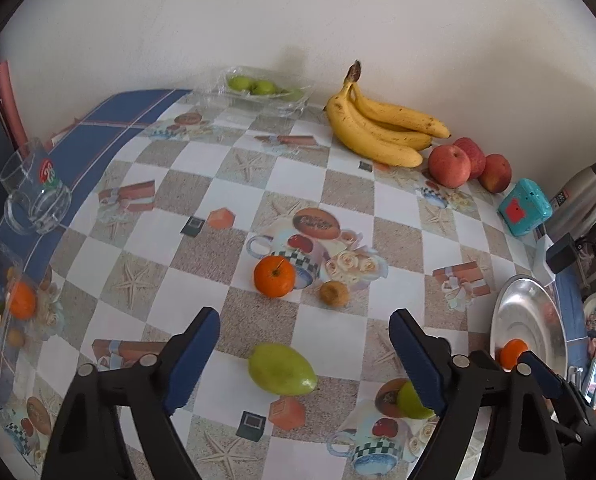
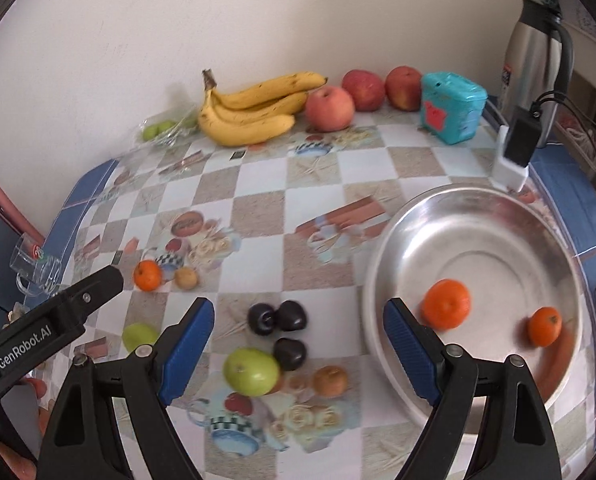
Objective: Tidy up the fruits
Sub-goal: 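Move the left tool to the green pear while the right tool reaches the green apple, then close the left tool on the green pear while the right tool grasps the green apple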
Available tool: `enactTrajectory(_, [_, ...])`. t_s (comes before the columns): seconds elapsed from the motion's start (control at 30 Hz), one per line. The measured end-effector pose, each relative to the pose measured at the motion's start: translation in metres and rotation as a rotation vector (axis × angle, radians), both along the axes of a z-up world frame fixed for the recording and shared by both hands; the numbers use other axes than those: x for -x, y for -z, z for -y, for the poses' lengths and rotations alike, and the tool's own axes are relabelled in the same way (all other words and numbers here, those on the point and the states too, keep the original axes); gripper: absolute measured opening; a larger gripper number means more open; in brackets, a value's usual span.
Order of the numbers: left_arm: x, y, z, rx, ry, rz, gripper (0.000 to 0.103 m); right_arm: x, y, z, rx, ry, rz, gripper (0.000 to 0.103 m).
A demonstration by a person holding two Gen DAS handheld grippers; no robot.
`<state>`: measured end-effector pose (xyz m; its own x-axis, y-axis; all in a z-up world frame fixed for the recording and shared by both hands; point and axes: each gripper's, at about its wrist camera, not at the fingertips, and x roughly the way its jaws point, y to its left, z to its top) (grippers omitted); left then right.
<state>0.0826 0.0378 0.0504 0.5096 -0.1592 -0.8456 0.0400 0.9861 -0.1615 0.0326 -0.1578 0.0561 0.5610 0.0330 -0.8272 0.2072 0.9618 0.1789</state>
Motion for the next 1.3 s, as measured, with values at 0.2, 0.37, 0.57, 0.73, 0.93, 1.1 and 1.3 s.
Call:
enactTrajectory(0.2, [-0.002,0.011,-0.006,0.038,-0.006,-0.052,0.086,-0.005,0.004,-0.022,-0.005,-0.038,-0.019,0.087])
enactTrajectory(0.37, [-0.004,0.023,-0.004,0.053,0.002,-0.102,0.084,-0.006,0.010,-0.032,0.010,-0.062,-0.045,0.087])
enactTrajectory(0.57, [-0.007,0.044,-0.004,0.054,-0.001,-0.182,0.084,-0.006,0.029,-0.035,-0.018,-0.063,-0.107,0.073])
enactTrajectory(0.73, [-0.008,0.058,-0.002,0.048,0.000,-0.226,0.084,-0.004,0.044,-0.040,-0.027,-0.074,-0.160,0.065])
enactTrajectory(0.93, [-0.010,0.066,-0.003,0.051,-0.004,-0.252,0.080,-0.003,0.050,-0.042,-0.018,-0.074,-0.186,0.054])
enactTrajectory(1.1, [-0.012,0.073,-0.005,0.053,-0.013,-0.272,0.073,-0.004,0.054,-0.041,-0.017,-0.070,-0.200,0.044])
enactTrajectory(1.3, [-0.013,0.076,-0.005,0.034,-0.025,-0.278,0.055,-0.004,0.055,-0.040,-0.017,-0.069,-0.203,0.042])
